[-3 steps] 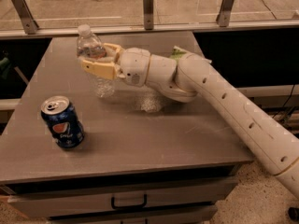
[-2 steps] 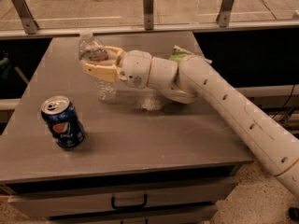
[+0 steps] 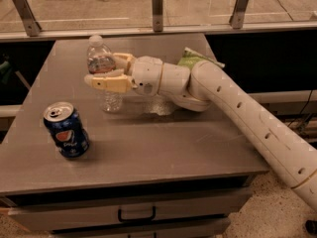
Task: Place water bottle upright
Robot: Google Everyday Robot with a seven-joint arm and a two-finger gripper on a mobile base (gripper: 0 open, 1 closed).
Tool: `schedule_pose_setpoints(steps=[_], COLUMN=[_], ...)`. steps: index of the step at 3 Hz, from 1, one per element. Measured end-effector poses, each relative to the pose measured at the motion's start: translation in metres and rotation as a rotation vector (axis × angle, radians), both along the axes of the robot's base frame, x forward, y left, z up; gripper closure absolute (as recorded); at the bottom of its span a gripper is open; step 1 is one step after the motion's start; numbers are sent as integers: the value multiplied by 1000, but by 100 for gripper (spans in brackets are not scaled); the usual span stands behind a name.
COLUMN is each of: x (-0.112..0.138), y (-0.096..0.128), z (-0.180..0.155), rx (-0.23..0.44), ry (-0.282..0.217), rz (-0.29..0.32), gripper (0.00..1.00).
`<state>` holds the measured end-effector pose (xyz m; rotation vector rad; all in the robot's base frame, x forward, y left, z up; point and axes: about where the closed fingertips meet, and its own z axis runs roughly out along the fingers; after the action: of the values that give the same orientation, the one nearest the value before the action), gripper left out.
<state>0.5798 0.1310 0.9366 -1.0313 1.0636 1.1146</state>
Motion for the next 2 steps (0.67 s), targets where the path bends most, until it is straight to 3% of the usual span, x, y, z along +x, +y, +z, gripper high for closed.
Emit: schedule_pose_setpoints(steps=[1,2], x=[1,9], y=[-3,-29], z=[-2,18], rx=[-3,-53], ry=[0,-26], rz=[-7,-60], gripper=[0,0])
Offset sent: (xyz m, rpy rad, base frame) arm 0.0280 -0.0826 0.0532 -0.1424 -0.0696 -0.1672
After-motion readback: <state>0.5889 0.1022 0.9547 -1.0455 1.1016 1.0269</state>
